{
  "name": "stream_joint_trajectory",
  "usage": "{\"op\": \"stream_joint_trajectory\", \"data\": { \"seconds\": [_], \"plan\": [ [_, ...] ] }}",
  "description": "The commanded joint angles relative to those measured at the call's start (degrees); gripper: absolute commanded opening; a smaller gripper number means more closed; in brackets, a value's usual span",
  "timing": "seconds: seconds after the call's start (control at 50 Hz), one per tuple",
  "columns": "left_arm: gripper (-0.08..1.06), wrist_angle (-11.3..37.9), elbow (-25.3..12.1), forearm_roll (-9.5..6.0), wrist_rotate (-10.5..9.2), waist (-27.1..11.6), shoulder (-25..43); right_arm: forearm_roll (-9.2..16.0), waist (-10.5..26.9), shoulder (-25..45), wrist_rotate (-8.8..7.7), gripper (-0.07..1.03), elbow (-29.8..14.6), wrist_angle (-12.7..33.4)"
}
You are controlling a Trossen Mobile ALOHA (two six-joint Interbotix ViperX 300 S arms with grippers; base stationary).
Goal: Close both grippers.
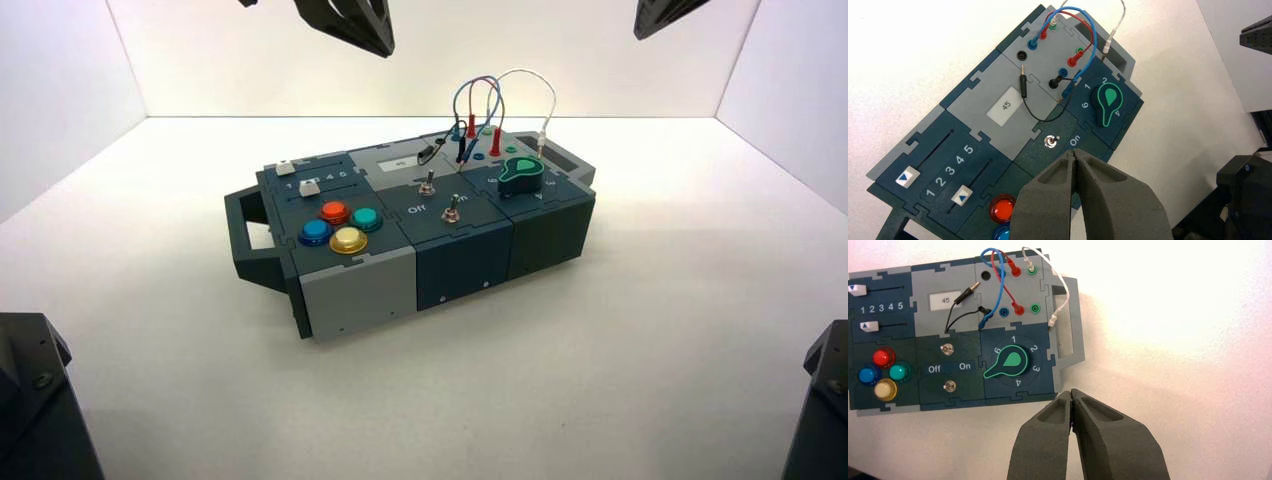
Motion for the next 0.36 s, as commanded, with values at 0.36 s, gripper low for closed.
{"op": "stream_joint_trajectory", "data": {
  "seconds": [0.36],
  "plan": [
    [-0.03,-0.1,-0.4,-0.18,0.0,-0.4,-1.5,0.0,-0.2,-1.5,-0.18,-0.02,-0.8,-0.4]
  ]
}}
